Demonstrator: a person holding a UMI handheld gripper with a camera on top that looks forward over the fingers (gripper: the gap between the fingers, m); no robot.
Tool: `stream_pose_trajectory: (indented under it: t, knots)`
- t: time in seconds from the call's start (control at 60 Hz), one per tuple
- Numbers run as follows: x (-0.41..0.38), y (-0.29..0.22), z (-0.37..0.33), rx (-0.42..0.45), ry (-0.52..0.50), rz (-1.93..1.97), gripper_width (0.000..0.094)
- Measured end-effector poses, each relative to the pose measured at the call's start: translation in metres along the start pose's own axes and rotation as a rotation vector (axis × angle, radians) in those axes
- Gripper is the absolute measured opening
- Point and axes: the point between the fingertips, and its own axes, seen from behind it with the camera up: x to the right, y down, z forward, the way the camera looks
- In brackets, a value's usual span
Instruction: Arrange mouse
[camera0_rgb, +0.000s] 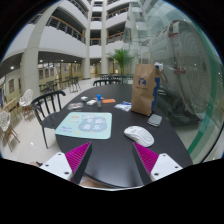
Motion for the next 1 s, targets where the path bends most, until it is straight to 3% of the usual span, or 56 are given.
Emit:
stream_pose_trajectory:
  t: [0.2,0.367,0.45,0.633,0.75,0.8,1.0]
  knots:
    - [0.102,0.024,0.069,-0.087,0.103,-0.014,0.0839]
    - [0.120,0.032,0.099,-0.166,0.050,0.013,0.0865]
    - [0.127,0.006,0.111,-0.128,0.041,-0.021,0.0869]
    - [0.138,0.002,0.156,-0.229,0.055,-0.058,0.0865]
    - [0.136,-0.008,0.178,-0.224,0.040,0.015,0.0748]
    - [0.144,-0.009,0.182,-0.214,0.080,0.018,0.0574]
    - [0.134,-0.009,0.171,-0.213,0.152,-0.005,0.0378]
